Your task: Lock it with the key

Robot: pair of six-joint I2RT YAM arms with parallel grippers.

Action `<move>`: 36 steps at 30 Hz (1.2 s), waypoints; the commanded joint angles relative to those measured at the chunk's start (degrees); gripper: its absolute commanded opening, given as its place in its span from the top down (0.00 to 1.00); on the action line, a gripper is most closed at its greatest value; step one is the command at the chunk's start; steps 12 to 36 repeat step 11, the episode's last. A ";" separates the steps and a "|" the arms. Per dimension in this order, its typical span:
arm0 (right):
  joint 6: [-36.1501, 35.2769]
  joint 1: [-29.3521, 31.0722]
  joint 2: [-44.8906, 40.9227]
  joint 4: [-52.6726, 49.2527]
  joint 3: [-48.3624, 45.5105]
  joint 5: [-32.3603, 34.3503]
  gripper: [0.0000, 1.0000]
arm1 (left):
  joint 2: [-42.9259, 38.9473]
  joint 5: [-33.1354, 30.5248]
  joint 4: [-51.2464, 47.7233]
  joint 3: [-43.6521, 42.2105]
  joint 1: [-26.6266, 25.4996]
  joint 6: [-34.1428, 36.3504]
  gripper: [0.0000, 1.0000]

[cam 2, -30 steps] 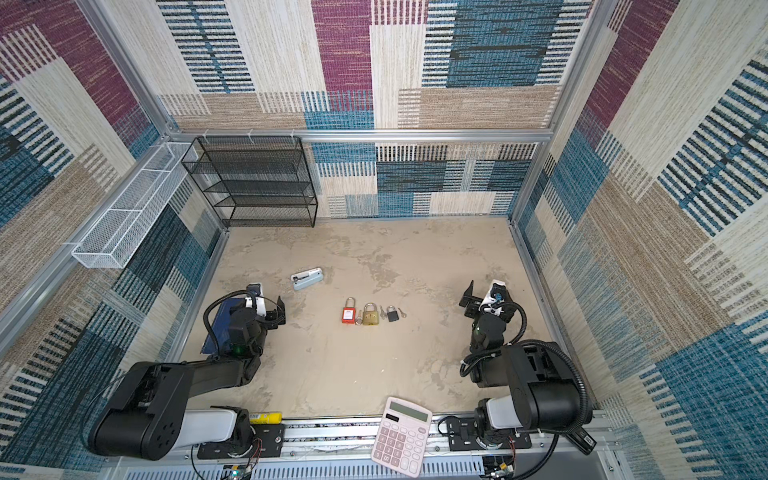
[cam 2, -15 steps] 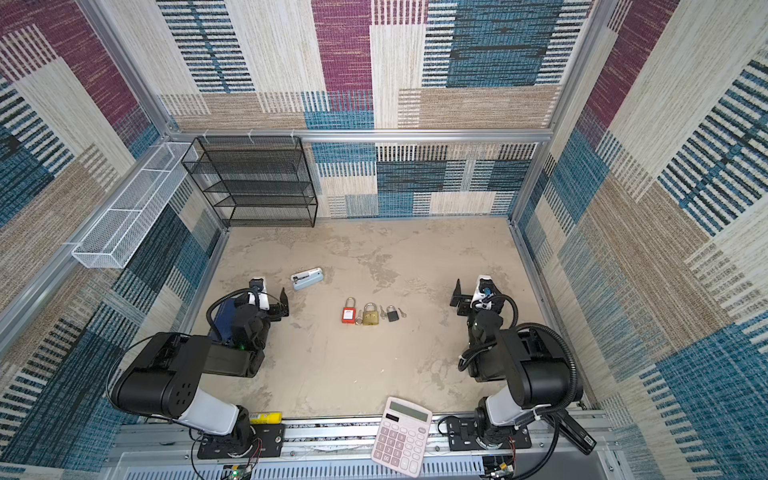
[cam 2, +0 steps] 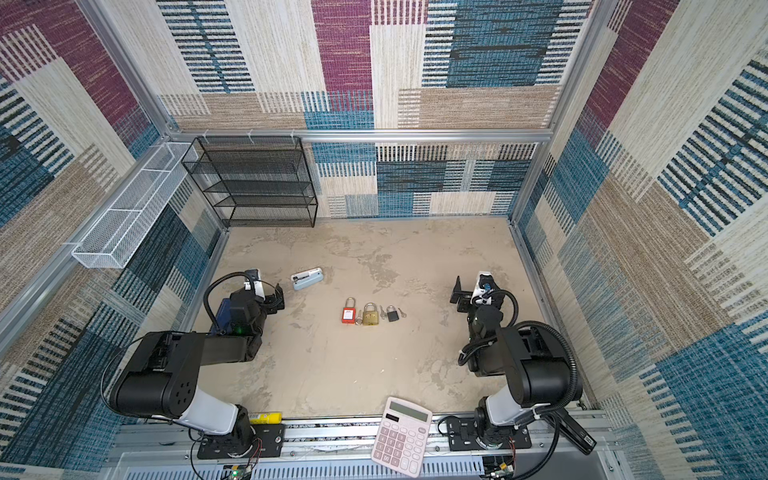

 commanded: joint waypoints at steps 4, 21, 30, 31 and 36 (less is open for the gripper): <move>0.38 -0.02 0.01 0.90 0.22 -0.37 0.01 | -0.15 -0.57 -0.32 0.30 0.15 -1.06 0.01; 0.30 -0.02 0.02 0.91 0.15 -0.39 0.01 | -0.28 5.50 -1.80 0.96 1.49 -0.40 0.01; 0.30 -0.02 0.02 0.91 0.15 -0.39 0.01 | -0.28 5.50 -1.80 0.96 1.49 -0.40 0.01; 0.30 -0.02 0.02 0.91 0.15 -0.39 0.01 | -0.28 5.50 -1.80 0.96 1.49 -0.40 0.01; 0.30 -0.02 0.02 0.91 0.15 -0.39 0.01 | -0.28 5.50 -1.80 0.96 1.49 -0.40 0.01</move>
